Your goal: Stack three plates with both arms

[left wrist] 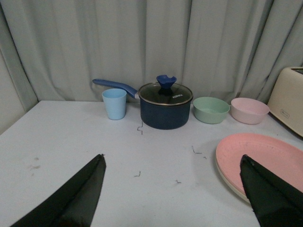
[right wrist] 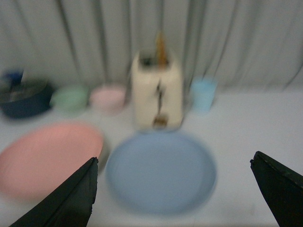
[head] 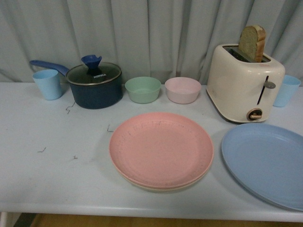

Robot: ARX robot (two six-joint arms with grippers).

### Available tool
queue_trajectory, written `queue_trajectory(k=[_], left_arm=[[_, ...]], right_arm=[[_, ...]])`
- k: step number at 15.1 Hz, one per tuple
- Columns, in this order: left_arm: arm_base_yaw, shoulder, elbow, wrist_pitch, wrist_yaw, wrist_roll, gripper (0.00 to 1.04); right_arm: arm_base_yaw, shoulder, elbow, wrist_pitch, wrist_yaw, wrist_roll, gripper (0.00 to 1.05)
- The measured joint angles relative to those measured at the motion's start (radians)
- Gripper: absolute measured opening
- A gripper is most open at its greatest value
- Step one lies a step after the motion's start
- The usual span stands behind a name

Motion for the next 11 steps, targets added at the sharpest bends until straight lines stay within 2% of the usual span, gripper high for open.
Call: queue_trajectory(k=[1, 2, 3, 6, 9, 11], left_arm=[[0.000, 0.000, 0.000, 0.000, -0.001, 0.000, 0.95], [0.000, 0.000, 0.000, 0.002, 0.000, 0.003, 0.99], [0.000, 0.000, 0.000, 0.000, 0.000, 0.003, 0.98], [0.000, 0.000, 0.000, 0.000, 0.000, 0.003, 0.98], [0.000, 0.000, 0.000, 0.000, 0.000, 0.003, 0.98], [0.000, 0.000, 0.000, 0.000, 0.000, 0.003, 0.98]], right_arm=[[-0.039, 0.140, 0.090, -0.205, -0.114, 0.034, 0.98], [-0.067, 0.404, 0.203, -0.266, -0.185, 0.056, 0.98], [-0.077, 0.589, 0.282, -0.209, -0.226, 0.054, 0.98], [-0.138, 1.093, 0.523, -0.135, -0.212, -0.008, 0.98], [-0.179, 1.429, 0.721, -0.104, -0.187, -0.058, 0.98], [-0.225, 1.749, 0.892, -0.060, -0.127, -0.132, 0.98]])
